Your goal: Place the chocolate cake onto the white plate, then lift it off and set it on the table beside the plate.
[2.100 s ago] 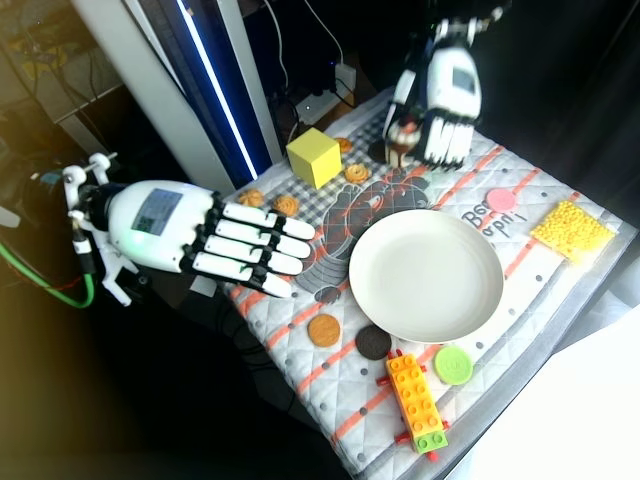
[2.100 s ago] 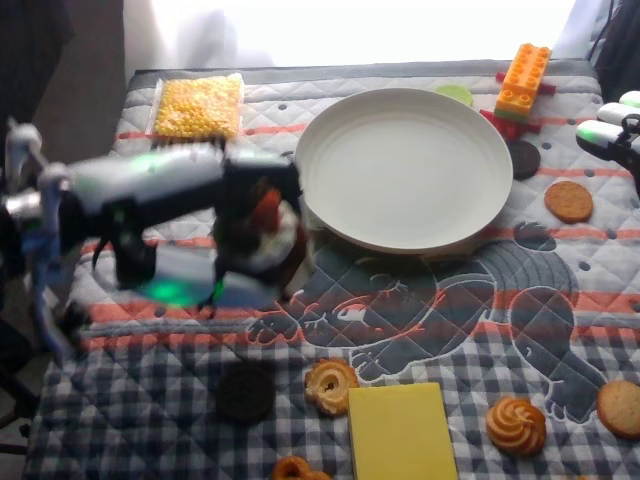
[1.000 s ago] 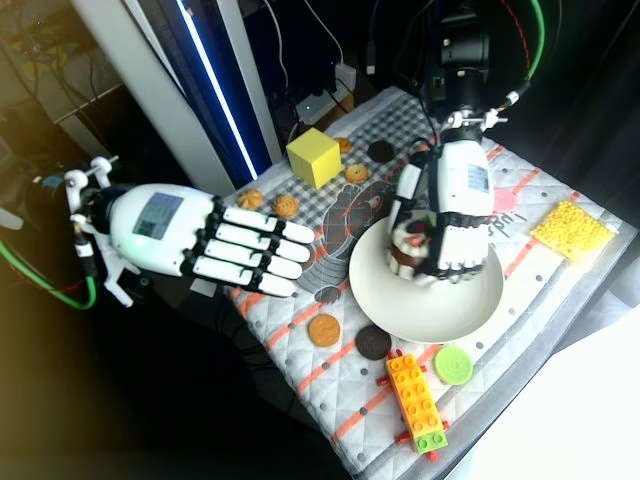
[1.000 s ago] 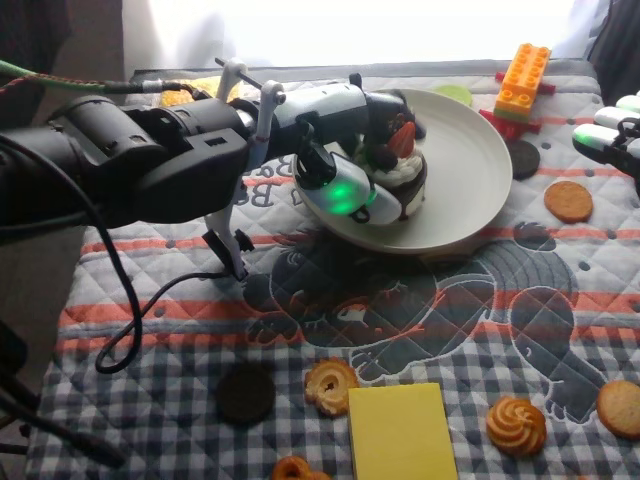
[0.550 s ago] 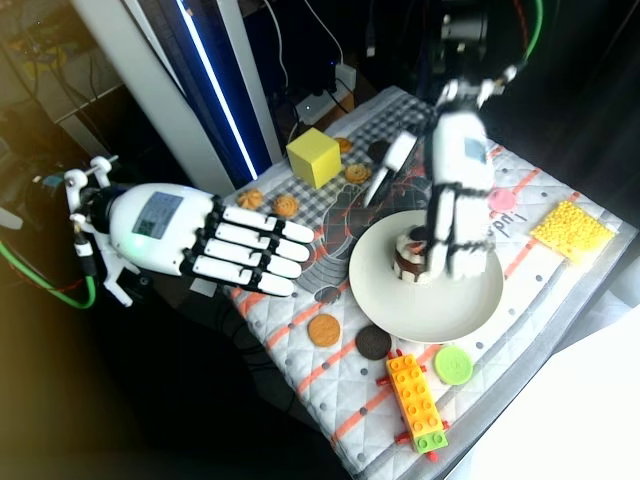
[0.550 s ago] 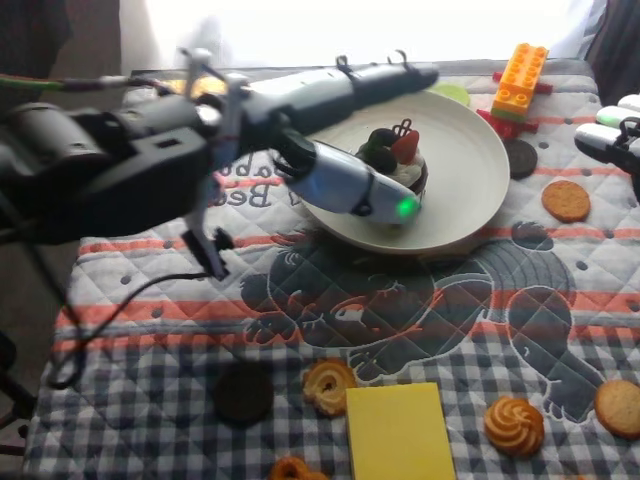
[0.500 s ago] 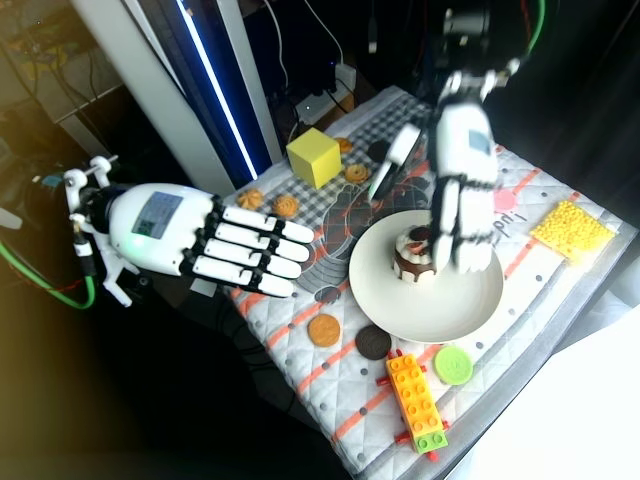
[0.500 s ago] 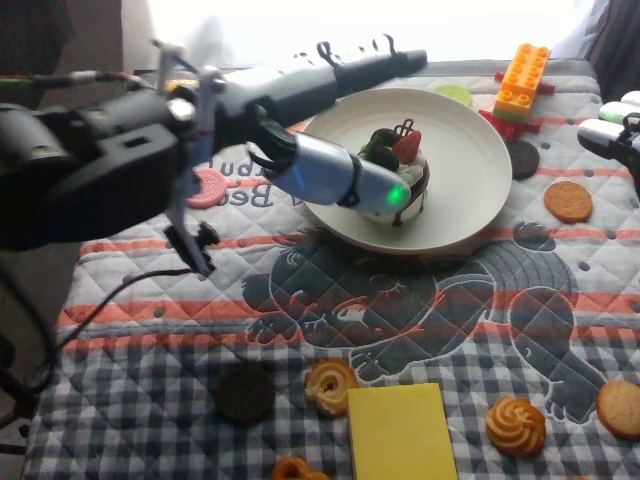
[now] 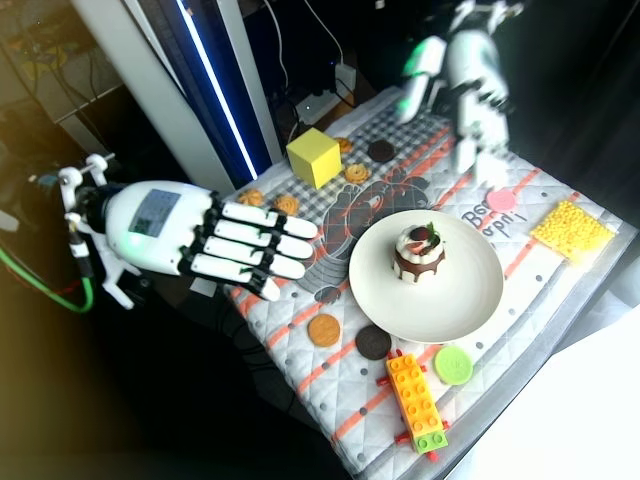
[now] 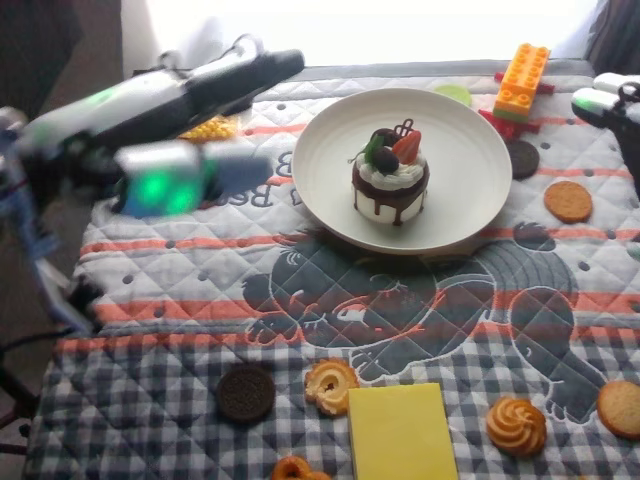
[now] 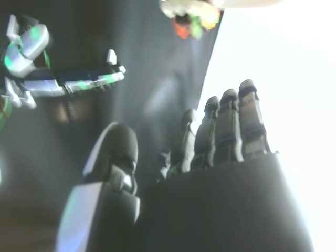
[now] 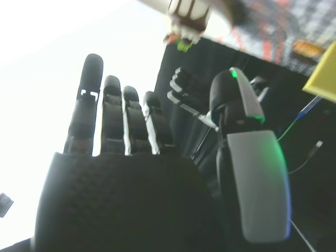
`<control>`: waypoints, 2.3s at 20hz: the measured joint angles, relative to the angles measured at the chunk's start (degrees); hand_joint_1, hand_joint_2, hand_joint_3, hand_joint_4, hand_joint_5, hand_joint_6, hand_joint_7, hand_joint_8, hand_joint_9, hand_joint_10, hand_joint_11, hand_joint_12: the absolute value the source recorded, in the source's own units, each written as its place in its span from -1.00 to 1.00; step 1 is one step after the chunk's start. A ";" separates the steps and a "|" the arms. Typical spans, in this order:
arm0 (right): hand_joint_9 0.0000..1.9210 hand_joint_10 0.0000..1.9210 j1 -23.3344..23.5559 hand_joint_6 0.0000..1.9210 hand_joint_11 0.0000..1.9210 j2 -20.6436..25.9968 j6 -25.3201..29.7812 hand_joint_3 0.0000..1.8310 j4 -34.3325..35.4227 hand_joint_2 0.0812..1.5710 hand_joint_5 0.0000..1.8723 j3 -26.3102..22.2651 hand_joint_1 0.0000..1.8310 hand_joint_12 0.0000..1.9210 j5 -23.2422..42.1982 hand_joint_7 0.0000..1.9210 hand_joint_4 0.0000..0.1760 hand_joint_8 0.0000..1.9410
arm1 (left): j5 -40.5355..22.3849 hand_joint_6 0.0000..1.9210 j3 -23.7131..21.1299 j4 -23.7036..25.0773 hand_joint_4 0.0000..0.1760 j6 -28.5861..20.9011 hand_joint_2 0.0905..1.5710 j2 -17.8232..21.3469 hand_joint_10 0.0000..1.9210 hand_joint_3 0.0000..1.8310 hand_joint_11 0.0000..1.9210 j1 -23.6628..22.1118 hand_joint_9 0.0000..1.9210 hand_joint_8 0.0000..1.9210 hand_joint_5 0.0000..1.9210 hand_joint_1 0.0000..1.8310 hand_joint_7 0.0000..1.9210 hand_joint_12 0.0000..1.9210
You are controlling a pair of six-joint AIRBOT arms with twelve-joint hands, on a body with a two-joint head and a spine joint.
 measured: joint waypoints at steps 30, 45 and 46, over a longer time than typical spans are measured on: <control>-0.22 0.26 28.46 0.13 -0.38 -28.59 -1.92 -1.00 -9.40 0.48 -0.25 22.71 0.29 0.79 -35.06 -0.08 -1.00 0.05 | -7.98 -0.88 -4.66 -2.56 -1.00 -0.26 0.68 3.78 -0.50 -1.00 -1.00 9.05 -0.92 -1.00 -0.60 -0.25 -0.67 0.31; -0.68 0.68 28.61 0.44 -0.86 -20.24 3.34 -1.00 -7.89 0.61 -0.15 16.55 0.26 1.00 -26.47 -0.41 -1.00 0.60 | -8.22 -0.98 -4.37 -4.94 -0.44 -0.26 0.66 3.63 -0.91 -1.00 -1.00 10.88 -0.84 -1.00 -0.62 -0.42 -0.77 0.14; -0.64 0.62 28.39 0.42 -0.84 -18.86 3.85 -1.00 -8.52 0.59 -0.13 15.45 0.27 1.00 -24.70 -0.37 -1.00 0.53 | -8.22 -0.98 -4.37 -5.20 -0.57 -0.28 0.67 3.80 -0.92 -1.00 -1.00 11.19 -0.84 -1.00 -0.62 -0.40 -0.78 0.14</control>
